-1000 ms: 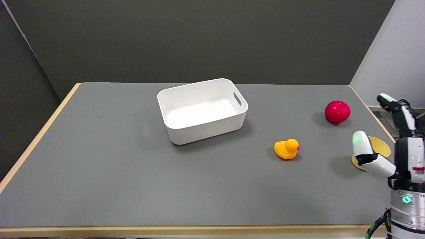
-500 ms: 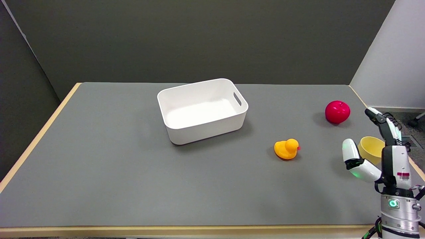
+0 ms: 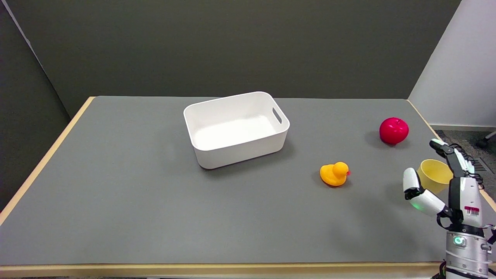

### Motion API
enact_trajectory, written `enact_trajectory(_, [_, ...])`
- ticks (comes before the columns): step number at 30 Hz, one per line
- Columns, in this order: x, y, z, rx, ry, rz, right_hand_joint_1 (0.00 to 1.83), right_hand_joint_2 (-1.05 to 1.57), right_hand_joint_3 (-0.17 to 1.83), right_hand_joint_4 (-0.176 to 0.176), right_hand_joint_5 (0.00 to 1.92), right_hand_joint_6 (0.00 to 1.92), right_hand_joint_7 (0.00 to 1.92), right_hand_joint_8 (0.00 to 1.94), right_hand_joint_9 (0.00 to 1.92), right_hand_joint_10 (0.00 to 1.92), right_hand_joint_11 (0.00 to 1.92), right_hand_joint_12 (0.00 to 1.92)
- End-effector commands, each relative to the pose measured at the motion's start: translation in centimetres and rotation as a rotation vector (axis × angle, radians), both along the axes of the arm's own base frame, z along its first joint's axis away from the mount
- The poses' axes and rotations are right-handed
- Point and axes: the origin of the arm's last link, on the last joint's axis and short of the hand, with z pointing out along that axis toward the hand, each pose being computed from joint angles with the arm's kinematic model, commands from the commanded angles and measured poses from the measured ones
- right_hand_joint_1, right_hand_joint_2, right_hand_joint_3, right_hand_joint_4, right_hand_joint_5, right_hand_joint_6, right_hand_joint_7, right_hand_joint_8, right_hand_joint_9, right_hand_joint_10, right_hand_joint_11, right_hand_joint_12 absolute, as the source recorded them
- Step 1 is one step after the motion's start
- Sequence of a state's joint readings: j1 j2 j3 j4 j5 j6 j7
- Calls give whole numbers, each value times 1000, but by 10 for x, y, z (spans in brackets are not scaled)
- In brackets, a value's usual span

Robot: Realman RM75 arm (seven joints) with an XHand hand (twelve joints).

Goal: Pick up the cup.

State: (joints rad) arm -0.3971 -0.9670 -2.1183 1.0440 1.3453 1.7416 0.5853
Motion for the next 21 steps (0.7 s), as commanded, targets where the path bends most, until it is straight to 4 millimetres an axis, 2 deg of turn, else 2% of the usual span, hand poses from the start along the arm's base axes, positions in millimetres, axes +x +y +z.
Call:
enact_trajectory(1, [-16, 2, 15, -104, -27, -95, 770, 704, 928, -75, 393, 786, 448, 583, 309, 928, 8, 1130])
enact_trajectory(3, [-16, 2, 15, -108, -22, -101, 828, 718, 893, -83, 412, 847, 498, 628, 352, 999, 19, 1189])
enact_trajectory(8, [-14, 4, 16, -133, 7, -112, 840, 717, 903, -98, 449, 947, 542, 713, 399, 1046, 29, 1201])
enact_trajectory(13, [-12, 2, 19, -141, 19, -115, 831, 713, 905, -104, 462, 983, 373, 673, 281, 937, -1, 1141])
enact_trajectory(21, [-6, 1, 23, -147, 41, -94, 819, 726, 889, -104, 460, 1002, 363, 615, 254, 928, -1, 1097])
